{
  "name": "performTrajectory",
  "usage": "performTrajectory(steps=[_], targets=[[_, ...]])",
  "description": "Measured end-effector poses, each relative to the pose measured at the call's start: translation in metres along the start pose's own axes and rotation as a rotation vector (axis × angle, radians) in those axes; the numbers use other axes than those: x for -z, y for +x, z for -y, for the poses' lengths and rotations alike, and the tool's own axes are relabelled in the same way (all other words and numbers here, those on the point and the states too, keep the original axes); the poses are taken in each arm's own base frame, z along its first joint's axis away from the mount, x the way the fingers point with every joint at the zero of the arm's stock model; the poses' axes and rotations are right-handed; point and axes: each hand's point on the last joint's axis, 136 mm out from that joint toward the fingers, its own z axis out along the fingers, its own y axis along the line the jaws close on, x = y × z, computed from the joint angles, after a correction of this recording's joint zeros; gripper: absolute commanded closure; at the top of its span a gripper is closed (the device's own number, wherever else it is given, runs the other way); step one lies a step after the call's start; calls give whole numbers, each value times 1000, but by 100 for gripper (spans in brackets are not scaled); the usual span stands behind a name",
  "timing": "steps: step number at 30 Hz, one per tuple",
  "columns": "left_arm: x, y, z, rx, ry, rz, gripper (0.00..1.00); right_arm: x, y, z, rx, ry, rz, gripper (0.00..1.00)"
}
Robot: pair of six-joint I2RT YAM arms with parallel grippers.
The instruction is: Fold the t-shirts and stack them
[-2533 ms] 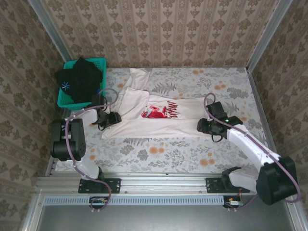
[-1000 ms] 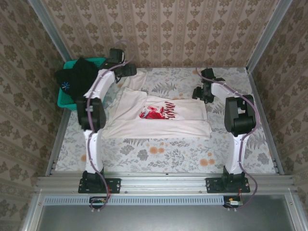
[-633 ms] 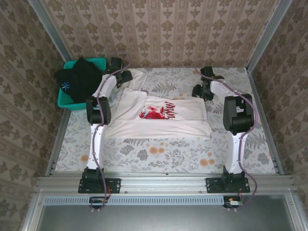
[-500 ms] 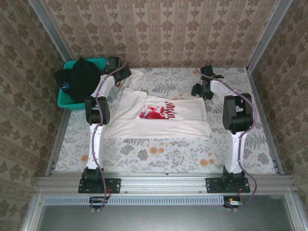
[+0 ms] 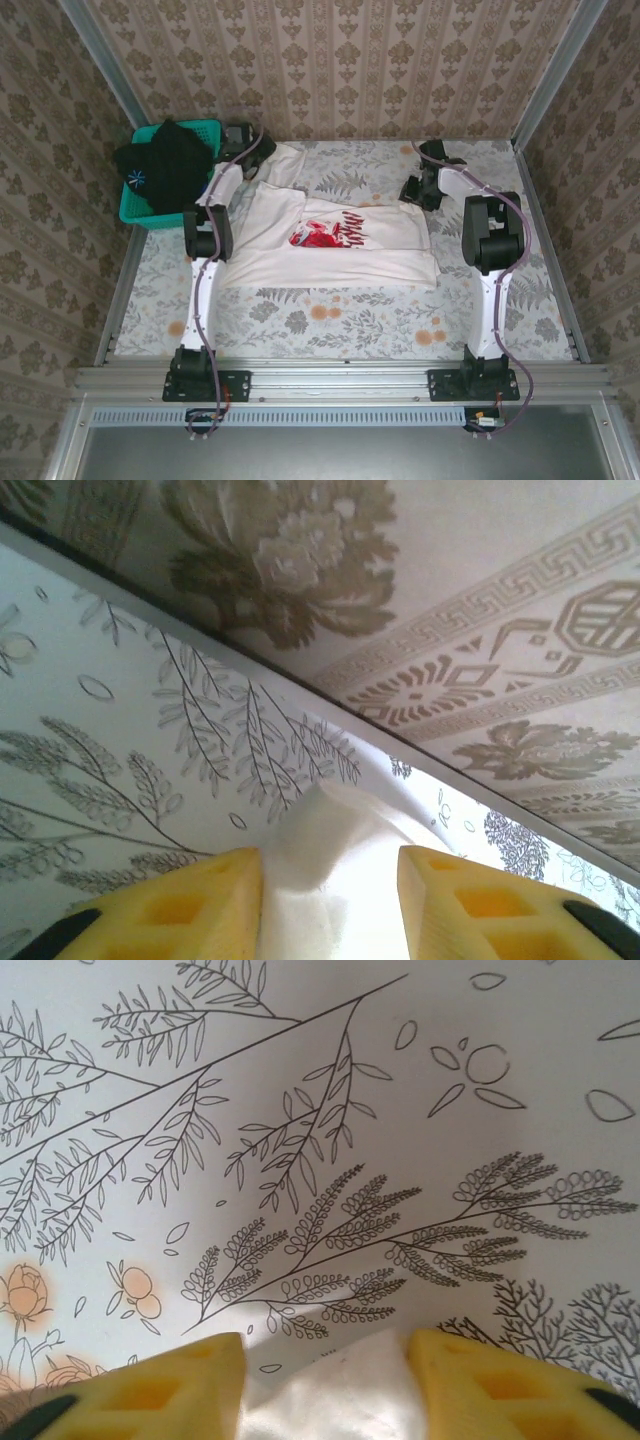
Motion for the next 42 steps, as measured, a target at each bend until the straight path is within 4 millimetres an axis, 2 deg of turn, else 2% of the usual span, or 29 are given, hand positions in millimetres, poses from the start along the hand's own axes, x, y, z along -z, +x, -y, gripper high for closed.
performTrajectory(steps=[1,3,4,10,14,18,24,27,29,32,37,40,42], targets=[[-1,3,1,-4,3,-7,78,-1,1,0,-6,-3,-2,65],[-3,9,-1,-10,1,-23,95,-2,2,0,-10,-6,-5,73],[-3,10,-1,-18,2,-26,100,-2,2,0,-15,-7,-6,75],[1,17,-4,-48,-10,-55,100,-3,2,1,-8,0,1,84],[18,21,-4,-72,-36,-89,100,0,0,5,33,22,10,87],[51,4,13,-96,-22,-77,100,9,-3,8,77,26,25,88],[123,-47,68,-180,70,36,100,28,-11,12,92,-29,63,92],[154,-59,89,-220,118,78,100,31,-13,11,88,-86,78,93],[172,-58,96,-236,141,89,100,32,-10,11,90,-115,82,93],[195,-47,95,-246,154,82,100,38,-5,11,96,-148,97,94],[236,-31,88,-250,161,75,100,64,-2,8,109,-208,156,92],[266,-27,85,-248,165,95,100,80,4,6,129,-240,194,86],[289,-28,81,-244,161,120,100,84,12,8,135,-246,196,82]])
